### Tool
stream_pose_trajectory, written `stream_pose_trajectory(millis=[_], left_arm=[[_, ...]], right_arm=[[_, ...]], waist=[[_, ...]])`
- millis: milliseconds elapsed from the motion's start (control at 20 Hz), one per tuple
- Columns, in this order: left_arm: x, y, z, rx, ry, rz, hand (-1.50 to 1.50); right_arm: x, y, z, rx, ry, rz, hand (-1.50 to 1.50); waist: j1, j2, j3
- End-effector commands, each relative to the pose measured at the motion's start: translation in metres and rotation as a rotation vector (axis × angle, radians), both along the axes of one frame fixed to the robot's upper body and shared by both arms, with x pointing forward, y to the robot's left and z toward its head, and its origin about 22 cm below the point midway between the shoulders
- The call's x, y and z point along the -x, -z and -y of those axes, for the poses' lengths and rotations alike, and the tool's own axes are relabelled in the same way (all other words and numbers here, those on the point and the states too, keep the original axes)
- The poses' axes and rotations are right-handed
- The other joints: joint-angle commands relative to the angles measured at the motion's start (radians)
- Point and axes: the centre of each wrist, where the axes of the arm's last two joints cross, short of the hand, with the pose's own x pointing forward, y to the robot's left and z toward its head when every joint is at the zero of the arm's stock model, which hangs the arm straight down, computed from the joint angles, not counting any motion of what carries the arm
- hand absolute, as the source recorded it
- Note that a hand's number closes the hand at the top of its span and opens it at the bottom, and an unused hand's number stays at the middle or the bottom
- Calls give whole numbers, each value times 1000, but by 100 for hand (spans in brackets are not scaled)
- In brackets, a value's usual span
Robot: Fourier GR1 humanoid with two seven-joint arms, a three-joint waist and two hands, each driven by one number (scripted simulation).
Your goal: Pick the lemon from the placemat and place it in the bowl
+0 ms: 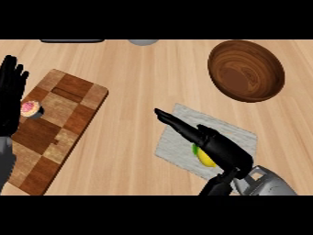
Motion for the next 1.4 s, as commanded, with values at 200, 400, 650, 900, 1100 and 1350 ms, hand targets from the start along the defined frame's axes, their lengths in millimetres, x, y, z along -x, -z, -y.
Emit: stream_pose_trajectory(millis=[200,400,650,900,1100,1350], left_arm=[[8,-4,-11,-11,67,92,0],[7,-6,-8,0,65,90,0],[13,-1,-16,-30,66,82,0],[13,5,-10,2,73,93,0],[3,-10,-9,2,79,97,0],[10,7,2,-3,115,88,0]], right_arm=[[78,16,16,20,-82,364,-150],[99,-18,31,173,-3,509,-150],[104,-55,60,409,101,554,-150],[97,-93,71,774,65,574,-150],[99,-119,73,959,-5,579,-150],[78,-117,74,1104,-61,540,-150]], waist=[[-18,22,3],[-26,19,2],[-18,22,2],[-6,25,-1],[4,28,-1],[11,30,1]])
